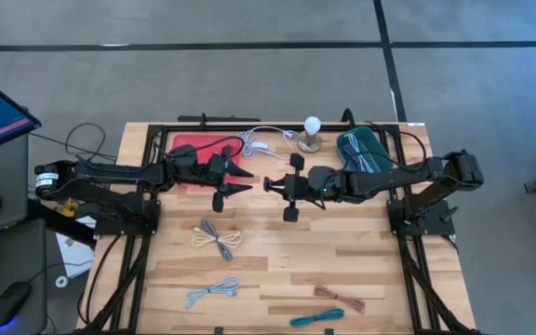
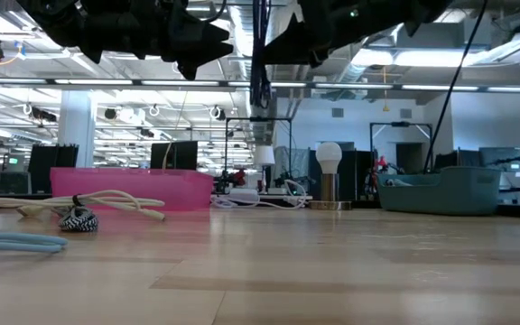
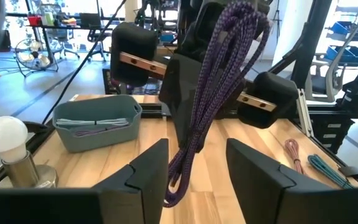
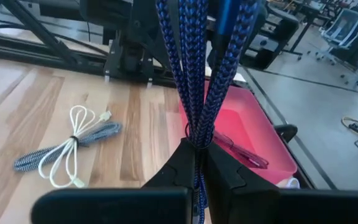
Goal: Pick & Place USB Port
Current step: Put the black and violet charger cable into the pink bin
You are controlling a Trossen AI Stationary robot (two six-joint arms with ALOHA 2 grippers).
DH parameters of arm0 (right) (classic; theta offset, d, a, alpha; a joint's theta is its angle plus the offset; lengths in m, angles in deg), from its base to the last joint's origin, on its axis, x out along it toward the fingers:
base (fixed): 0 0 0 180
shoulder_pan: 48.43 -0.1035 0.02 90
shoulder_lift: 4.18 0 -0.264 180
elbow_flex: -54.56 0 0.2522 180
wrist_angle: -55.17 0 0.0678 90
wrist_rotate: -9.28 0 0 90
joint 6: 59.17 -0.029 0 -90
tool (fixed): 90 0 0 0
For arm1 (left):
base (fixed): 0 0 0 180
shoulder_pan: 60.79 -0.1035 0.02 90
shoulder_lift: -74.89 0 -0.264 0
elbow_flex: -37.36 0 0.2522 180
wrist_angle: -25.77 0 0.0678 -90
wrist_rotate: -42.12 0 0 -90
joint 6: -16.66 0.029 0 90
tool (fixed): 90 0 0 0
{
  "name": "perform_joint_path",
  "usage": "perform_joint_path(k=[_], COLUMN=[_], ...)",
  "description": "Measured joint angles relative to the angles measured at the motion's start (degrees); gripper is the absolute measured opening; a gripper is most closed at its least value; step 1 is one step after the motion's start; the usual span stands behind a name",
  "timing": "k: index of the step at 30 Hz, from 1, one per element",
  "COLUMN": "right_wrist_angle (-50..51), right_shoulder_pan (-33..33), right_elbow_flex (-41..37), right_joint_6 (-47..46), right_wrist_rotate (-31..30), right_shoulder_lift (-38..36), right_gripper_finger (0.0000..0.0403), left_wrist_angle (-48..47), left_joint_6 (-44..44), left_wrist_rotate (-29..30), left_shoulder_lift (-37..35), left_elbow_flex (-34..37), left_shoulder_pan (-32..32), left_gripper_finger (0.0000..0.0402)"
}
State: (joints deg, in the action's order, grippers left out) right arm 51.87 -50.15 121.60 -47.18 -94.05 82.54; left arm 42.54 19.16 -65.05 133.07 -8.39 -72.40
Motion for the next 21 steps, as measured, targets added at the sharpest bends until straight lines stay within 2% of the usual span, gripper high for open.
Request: perform_joint_path(k=[4, 8, 13, 21], right_wrist_angle=[-1.3, -3.9, -4.8, -4.4], right_shoulder_pan=[0.5, 1.5, 2.1, 2.7], right_elbow_flex=[0.0, 0.1, 2.8, 7.1], right_joint_6=[-0.4, -1.3, -1.4, -1.4], right_wrist_rotate=[0.3, 3.0, 3.1, 3.2], right_shoulder_lift=[0.6, 3.3, 7.2, 9.5], right_gripper_finger=[0.0004, 0.0004, 0.0004, 0.0004], left_wrist_angle=[0.5, 1.0, 1.4, 1.5], left_joint_6=[0.0, 0.0, -1.3, -1.3], left_wrist_rotate=[0.0, 0.0, 0.0, 0.0], left_shoulder_lift=[0.0, 0.0, 0.0, 0.0], left_elbow_flex=[0.0, 0.0, 0.0, 0.0], left_shoulder_pan=[0.0, 0.0, 0.0, 0.0], left_gripper_finger=[0.0164, 0.0164, 0.0165, 0.0164])
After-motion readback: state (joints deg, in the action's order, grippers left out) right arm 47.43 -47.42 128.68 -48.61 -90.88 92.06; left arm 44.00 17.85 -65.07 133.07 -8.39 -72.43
